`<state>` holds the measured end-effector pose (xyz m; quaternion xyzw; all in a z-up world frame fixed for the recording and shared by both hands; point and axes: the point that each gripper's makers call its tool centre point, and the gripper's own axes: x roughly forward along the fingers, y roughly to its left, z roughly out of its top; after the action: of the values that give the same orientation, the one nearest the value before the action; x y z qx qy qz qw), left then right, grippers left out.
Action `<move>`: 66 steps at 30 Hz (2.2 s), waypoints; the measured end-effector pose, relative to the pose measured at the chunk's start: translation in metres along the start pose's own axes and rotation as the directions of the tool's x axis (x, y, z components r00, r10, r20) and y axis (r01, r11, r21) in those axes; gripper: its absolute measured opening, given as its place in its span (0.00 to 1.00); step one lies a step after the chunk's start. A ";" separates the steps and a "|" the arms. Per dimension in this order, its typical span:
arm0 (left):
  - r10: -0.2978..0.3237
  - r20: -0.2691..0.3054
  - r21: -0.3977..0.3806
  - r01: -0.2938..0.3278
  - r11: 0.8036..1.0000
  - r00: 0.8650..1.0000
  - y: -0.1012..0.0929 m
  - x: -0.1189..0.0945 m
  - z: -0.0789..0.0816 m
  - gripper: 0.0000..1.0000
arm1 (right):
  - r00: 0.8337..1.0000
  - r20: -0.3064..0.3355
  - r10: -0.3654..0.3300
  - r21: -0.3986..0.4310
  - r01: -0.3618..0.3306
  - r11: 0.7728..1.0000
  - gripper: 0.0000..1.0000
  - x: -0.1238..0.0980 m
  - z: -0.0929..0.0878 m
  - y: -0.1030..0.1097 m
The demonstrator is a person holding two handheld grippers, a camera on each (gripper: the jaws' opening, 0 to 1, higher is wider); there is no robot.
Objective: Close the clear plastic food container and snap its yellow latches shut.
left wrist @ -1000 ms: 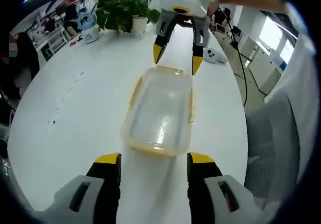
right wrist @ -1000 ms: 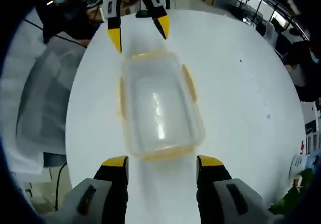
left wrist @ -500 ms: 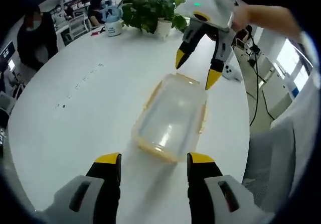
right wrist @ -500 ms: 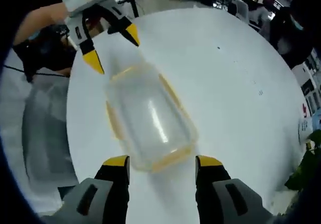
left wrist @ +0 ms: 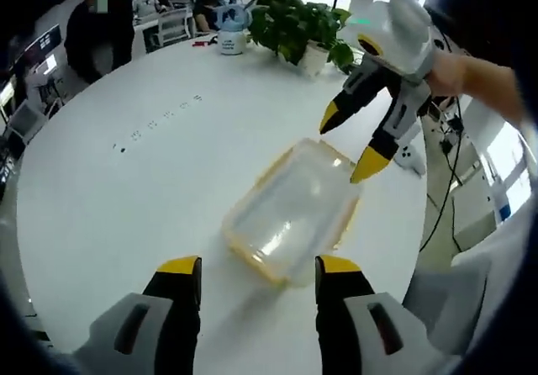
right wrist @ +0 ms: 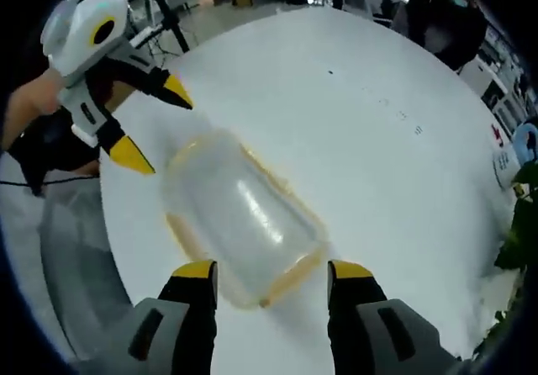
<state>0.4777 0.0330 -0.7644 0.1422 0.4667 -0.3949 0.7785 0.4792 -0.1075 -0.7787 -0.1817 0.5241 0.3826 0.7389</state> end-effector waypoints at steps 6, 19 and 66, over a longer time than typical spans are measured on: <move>0.025 -0.001 -0.083 -0.025 0.996 1.000 0.000 0.003 -0.001 0.56 | 1.000 0.001 -0.012 0.049 0.012 0.999 0.53 0.002 0.000 0.000; 0.006 0.011 -0.255 -0.003 0.967 1.000 -0.011 0.014 -0.005 0.55 | 0.999 -0.017 -0.050 0.213 0.053 0.976 0.52 0.007 -0.010 -0.007; -0.110 -0.042 -0.348 0.089 0.933 0.993 -0.014 0.029 -0.018 0.35 | 0.999 -0.031 0.013 0.322 -0.003 0.947 0.43 0.016 -0.018 0.006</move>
<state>0.4637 0.0207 -0.7956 -0.0085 0.5586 -0.3415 0.7558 0.4656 -0.1100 -0.7991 -0.0626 0.5922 0.2918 0.7485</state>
